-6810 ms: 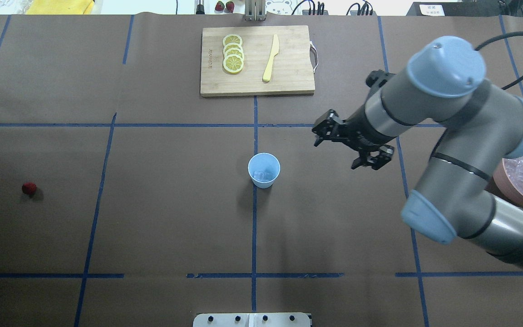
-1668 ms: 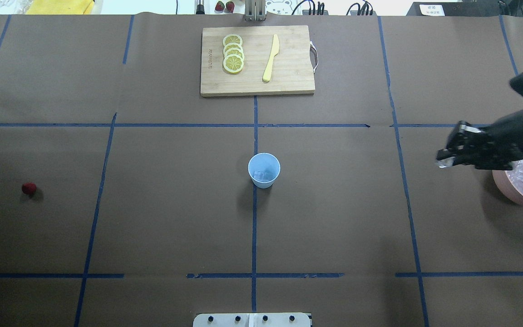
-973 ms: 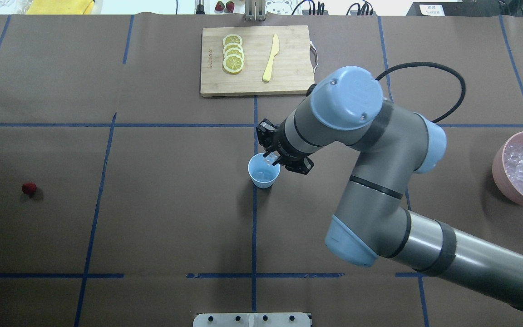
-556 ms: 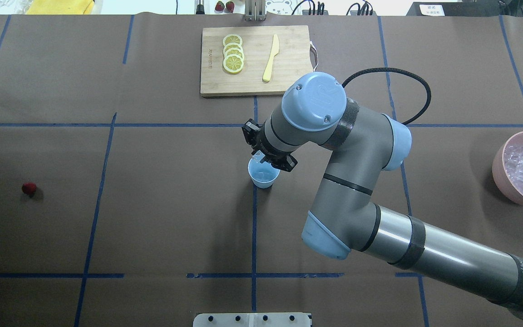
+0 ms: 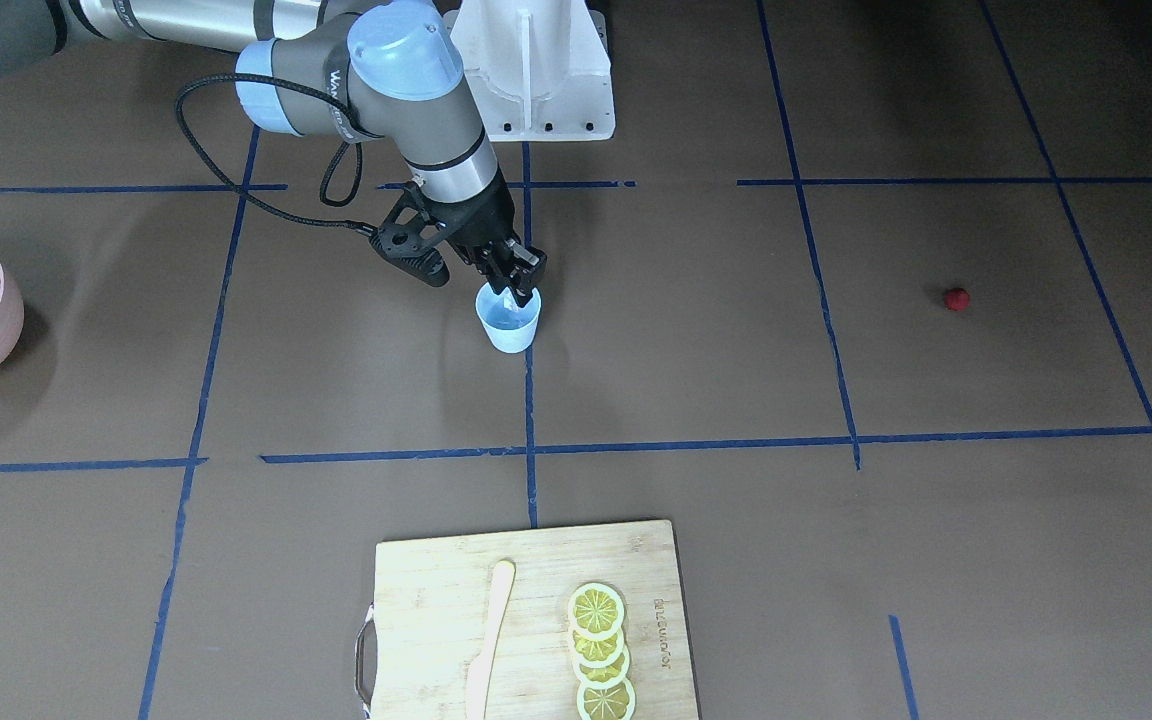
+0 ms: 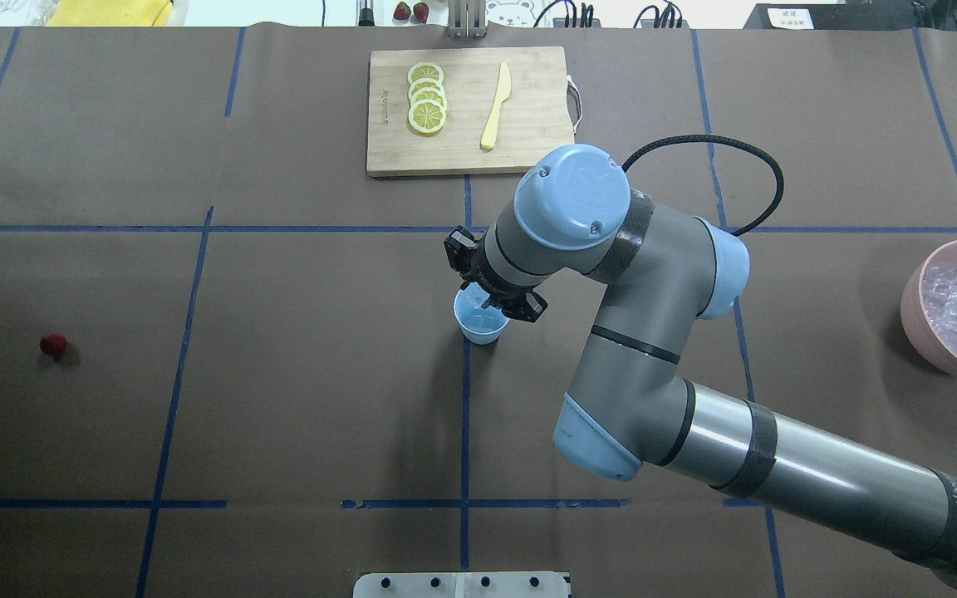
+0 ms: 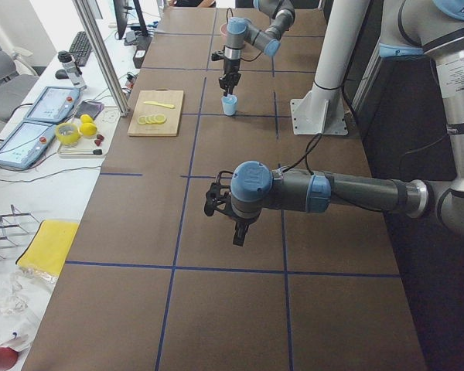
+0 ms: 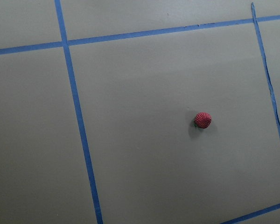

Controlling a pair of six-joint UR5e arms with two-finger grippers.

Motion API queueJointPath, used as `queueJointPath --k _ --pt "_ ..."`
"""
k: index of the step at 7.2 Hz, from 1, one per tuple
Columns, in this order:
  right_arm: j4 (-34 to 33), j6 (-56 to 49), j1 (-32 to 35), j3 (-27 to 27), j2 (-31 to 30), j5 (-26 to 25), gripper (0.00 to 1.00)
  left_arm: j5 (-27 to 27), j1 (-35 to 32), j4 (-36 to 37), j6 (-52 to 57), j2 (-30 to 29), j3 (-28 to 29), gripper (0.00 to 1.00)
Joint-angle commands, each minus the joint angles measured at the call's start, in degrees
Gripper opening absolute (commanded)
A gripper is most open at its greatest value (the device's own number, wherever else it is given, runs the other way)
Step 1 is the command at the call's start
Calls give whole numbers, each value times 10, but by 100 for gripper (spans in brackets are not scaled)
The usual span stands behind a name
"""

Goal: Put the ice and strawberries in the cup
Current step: 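Open the right gripper to drop the ice cube into the cup, then return the right gripper to the bowl while the left reaches for the strawberry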

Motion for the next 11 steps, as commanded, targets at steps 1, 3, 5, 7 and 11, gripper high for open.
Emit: queueJointPath --k 1,3,5,7,11 --pt "-1 1 0 -1 0 0 55 0 0 0 0 0 1 100" --pt "-3 0 4 6 0 3 78 1 5 -4 -37 -5 0 100" --pt "-21 -1 28 102 -79 16 99 6 84 -51 -154 -18 -10 100" --pt "-45 -79 89 230 -208 78 100 15 134 -91 -236 -18 -4 100" --pt "-42 -341 207 322 -445 139 100 201 293 -143 -425 -80 14 100"
